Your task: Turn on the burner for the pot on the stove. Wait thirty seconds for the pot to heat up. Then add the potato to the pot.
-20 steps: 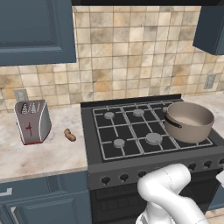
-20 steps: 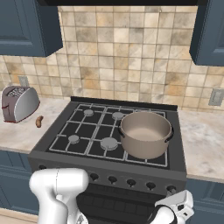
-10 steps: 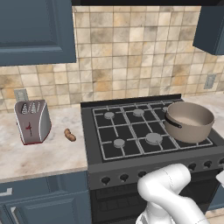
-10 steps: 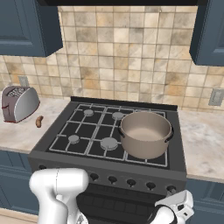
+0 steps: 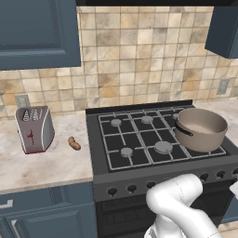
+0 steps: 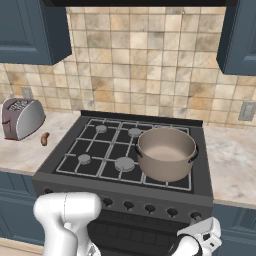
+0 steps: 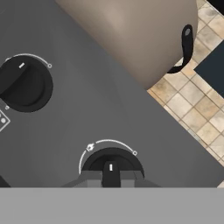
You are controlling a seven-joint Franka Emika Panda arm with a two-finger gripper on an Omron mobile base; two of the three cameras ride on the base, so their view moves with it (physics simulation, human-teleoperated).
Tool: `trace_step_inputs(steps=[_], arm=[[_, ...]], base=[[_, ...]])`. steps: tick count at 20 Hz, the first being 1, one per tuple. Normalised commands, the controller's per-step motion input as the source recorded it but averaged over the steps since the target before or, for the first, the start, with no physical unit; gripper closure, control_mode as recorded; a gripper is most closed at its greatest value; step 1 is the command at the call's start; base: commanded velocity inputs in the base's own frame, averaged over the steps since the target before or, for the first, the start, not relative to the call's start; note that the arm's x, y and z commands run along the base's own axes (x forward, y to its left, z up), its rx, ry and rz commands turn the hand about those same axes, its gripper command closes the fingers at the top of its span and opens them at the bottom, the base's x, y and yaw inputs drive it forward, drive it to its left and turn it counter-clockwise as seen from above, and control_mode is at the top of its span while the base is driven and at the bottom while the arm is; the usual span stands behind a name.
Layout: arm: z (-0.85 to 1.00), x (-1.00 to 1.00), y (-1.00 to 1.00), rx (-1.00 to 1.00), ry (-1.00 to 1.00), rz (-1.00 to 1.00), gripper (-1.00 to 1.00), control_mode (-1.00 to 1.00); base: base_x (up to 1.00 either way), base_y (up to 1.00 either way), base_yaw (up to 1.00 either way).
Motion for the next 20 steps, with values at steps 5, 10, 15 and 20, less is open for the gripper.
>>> trace_step_inputs(steps=[5, 10, 15, 20], arm=[[0.00, 0.00, 0.00, 0.00, 0.00, 0.00, 1.00, -1.00], [0.00, 0.00, 0.00, 0.00, 0.00, 0.00, 1.00, -1.00], [0.00, 0.00, 0.00, 0.00, 0.00, 0.00, 1.00, -1.00], [0.00, 0.00, 0.00, 0.00, 0.00, 0.00, 1.00, -1.00]], base=[[0.00, 0.00, 0.00], [0.00, 0.00, 0.00], [0.00, 0.00, 0.00], [0.00, 0.00, 0.00]])
